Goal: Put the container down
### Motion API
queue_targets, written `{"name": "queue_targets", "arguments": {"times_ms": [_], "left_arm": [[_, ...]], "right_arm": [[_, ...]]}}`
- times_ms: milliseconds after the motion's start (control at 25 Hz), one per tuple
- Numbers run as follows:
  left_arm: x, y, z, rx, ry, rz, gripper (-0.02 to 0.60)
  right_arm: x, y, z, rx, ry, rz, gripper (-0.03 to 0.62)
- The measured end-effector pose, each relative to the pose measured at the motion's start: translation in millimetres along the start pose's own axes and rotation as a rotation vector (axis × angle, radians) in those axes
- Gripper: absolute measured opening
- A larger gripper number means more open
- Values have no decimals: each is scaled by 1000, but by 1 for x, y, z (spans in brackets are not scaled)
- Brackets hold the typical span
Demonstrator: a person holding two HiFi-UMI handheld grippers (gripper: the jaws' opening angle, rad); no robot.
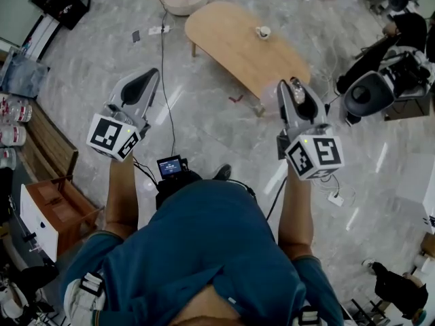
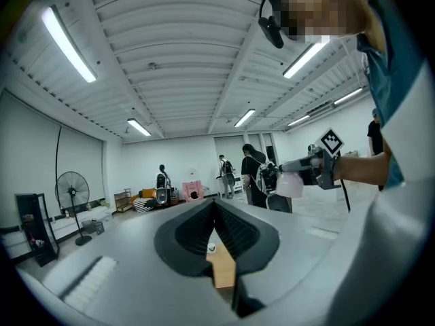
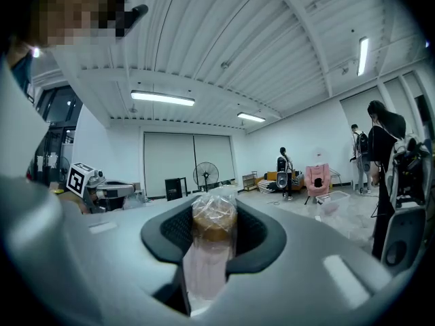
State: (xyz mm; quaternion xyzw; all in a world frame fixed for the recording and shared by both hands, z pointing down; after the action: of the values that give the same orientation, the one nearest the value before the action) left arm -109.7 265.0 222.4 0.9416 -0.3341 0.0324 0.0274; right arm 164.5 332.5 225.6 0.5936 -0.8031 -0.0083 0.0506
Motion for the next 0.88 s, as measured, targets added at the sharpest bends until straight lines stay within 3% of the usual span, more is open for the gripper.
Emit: {"name": "queue_targets", "arguments": {"times_ms": [320, 880], "left_arm": [[44, -6, 4, 21, 8, -48, -5], [161, 73, 11, 7, -29, -258, -5]], "right_arm": [[11, -28, -9, 16, 8, -18, 118], [88, -55, -7, -4, 55, -179, 118]]}}
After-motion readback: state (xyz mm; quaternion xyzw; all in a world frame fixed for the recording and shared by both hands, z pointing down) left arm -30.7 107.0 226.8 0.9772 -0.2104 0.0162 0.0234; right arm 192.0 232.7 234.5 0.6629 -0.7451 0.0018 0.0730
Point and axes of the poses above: the fingertips, and each gripper's own axes: x forward along the fingers, y to its left, z out of its top, the point moved 1 cm from there along -x, backward along the fingers, and after that the axes turned 12 degrees about -x, right-handed, at the moved point
